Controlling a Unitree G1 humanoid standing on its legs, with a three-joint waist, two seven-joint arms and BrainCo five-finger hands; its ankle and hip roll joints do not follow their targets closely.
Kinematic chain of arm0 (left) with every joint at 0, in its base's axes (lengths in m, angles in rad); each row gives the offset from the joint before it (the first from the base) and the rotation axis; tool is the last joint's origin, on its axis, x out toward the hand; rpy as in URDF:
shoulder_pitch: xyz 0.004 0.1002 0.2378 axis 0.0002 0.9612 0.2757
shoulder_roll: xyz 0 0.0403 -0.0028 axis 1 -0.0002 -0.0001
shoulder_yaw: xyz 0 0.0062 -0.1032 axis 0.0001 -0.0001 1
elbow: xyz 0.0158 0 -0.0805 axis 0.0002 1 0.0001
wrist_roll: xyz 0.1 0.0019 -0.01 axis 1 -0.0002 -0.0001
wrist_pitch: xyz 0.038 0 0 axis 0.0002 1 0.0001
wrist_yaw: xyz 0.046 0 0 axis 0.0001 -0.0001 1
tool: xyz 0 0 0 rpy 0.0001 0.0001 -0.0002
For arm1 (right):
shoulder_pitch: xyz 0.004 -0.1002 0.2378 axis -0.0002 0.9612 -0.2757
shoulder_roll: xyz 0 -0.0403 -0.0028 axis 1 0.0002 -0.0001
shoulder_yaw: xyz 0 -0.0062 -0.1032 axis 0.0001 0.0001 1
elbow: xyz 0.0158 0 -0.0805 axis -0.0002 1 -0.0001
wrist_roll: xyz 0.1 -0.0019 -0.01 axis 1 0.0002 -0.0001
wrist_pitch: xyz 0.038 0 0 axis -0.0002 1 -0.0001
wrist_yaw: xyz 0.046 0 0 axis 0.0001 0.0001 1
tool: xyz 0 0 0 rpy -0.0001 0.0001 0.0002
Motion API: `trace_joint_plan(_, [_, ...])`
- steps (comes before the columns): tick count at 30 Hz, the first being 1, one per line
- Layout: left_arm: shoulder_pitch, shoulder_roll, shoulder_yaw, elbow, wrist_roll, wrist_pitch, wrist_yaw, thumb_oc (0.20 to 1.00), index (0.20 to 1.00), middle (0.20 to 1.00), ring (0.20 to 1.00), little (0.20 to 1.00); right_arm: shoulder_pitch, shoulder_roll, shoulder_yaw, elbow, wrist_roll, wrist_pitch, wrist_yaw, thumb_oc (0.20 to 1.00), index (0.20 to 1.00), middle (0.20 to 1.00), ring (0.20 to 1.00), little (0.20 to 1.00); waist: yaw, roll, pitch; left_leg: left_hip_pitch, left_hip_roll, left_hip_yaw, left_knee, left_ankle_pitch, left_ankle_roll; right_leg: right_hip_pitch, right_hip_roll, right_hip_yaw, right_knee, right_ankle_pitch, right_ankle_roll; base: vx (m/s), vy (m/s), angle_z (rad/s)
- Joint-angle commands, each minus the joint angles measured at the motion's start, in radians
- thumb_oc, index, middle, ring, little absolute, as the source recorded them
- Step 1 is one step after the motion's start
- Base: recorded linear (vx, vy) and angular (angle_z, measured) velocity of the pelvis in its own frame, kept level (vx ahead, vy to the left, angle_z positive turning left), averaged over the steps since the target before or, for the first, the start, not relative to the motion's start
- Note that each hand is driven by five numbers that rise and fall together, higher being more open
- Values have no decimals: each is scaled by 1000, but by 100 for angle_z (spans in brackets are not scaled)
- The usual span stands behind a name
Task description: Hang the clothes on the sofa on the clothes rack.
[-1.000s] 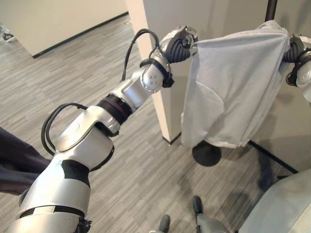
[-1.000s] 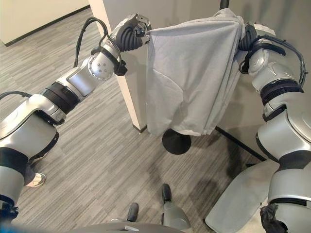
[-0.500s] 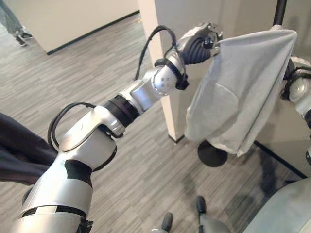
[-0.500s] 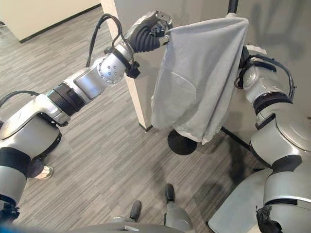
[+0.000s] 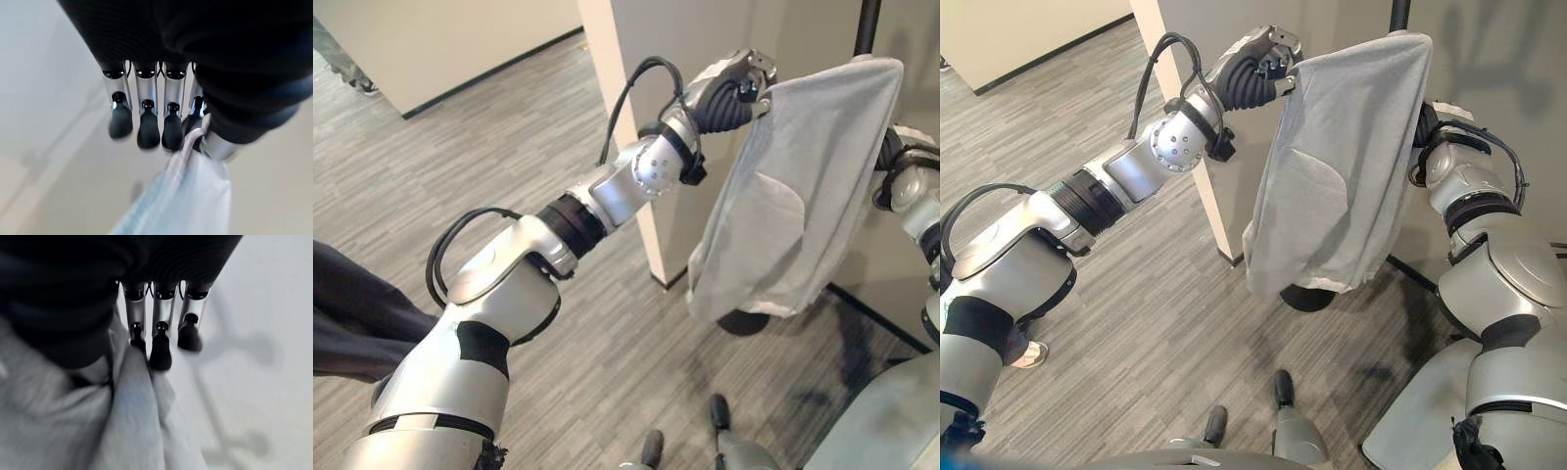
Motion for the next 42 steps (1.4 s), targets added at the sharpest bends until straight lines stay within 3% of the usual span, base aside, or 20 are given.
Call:
trace_joint_plan(1, [-91,58,59,92,-41,-10,36,1000,1000,1000,1000,1000,-67,-54,-27,15,62,-15,-31,1000,1000,1000,1000,1000,2,-12,12,1,32,107,-54,-5,-27,50,-25,53,11,-141,76,0,0,0])
trace_joint_plan(4, [-87,69,62,95,-39,-7,38,1000,1000,1000,1000,1000,-67,-60,-42,-12,86,-22,-40,1000,1000,1000,1000,1000,-3,-14,13,4,32,109,-54,-7,-25,52,-23,57,11,-142,75,0,0,0])
trace_joint_plan(12, [-49,150,99,43,-35,-4,51,1000,1000,1000,1000,1000,6,-164,-264,-247,266,-87,-147,1000,1000,1000,1000,1000,-21,-19,5,17,39,125,-54,-22,-21,58,-21,69,11,-145,79,17,14,-6])
trace_joint_plan(15, [-6,218,143,-20,-24,-4,56,1000,1000,1000,1000,1000,148,-247,-473,-476,318,-141,-209,1000,1000,1000,1000,1000,-34,-24,-7,33,48,139,-54,-36,-19,68,-18,73,11,-150,82,68,25,-11])
trace_joint_plan(18, [19,250,170,-58,-24,-9,57,1000,1000,1000,1000,1000,248,-286,-592,-578,318,-169,-232,1000,1000,1000,1000,1000,-41,-29,-17,40,51,144,-54,-42,-19,72,-19,74,11,-152,84,36,14,-15])
trace_joint_plan(21, [122,333,259,-165,-8,-15,45,1000,1000,1000,1000,1000,554,-333,-889,-785,267,-197,-252,1000,1000,1000,1000,1000,-58,-40,-36,58,58,152,-54,-49,-19,85,-20,79,11,-151,85,88,16,4])
trace_joint_plan(23, [152,359,285,-192,1,-15,39,1000,1000,1000,1000,1000,634,-345,-967,-822,246,-200,-256,1000,1000,1000,1000,1000,-60,-46,-41,64,61,156,-54,-54,-19,89,-20,80,11,-152,85,35,13,-2])
trace_joint_plan(24, [221,402,334,-236,14,-18,28,1000,1000,1000,1000,1000,761,-338,-1081,-872,238,-213,-250,1000,1000,1000,1000,1000,-67,-51,-50,74,63,160,-54,-61,-18,97,-18,84,11,-155,85,45,34,-7])
trace_joint_plan(28, [362,455,433,-308,25,-20,12,1000,1000,1000,1000,1000,968,-304,-1228,-937,235,-223,-211,1000,1000,1000,1000,1000,-64,-65,-63,90,70,172,-54,-69,-17,108,-18,88,11,-156,86,44,22,-7])
trace_joint_plan(29, [484,470,527,-350,25,-23,-2,1000,1000,1000,1000,1000,1082,-244,-1305,-988,247,-237,-177,1000,1000,1000,1000,1000,-66,-74,-64,98,74,179,-54,-74,-17,113,-19,91,11,-155,86,38,28,-14])
trace_joint_plan(30, [497,469,534,-360,26,-21,-4,1000,1000,1000,1000,1000,1096,-243,-1313,-998,247,-235,-175,1000,1000,1000,1000,1000,-64,-72,-67,99,74,180,-54,-74,-17,114,-19,91,11,-156,86,46,44,-11])
trace_joint_plan(31, [619,458,620,-391,33,-26,-14,1000,1000,1000,1000,1000,1172,-166,-1346,-1012,266,-250,-145,1000,1000,1000,1000,1000,-61,-81,-69,107,77,187,-54,-80,-14,119,-19,96,11,-155,86,36,34,-8])
trace_joint_plan(36, [948,401,831,-480,54,-23,-65,1000,1000,1000,1000,1000,1319,-30,-1371,-1041,259,-236,-63,1000,1000,1000,1000,1000,-46,-99,-75,132,84,213,-54,-97,-8,132,-20,103,11,-153,89,25,33,-16])
trace_joint_plan(42, [1118,358,930,-460,51,-14,-90,1000,1000,1000,1000,1000,1305,-37,-1305,-1012,226,-208,-25,1000,1000,1000,1000,1000,-16,-115,-62,150,90,252,-54,-111,1,135,-16,121,11,-147,93,1,23,-20])
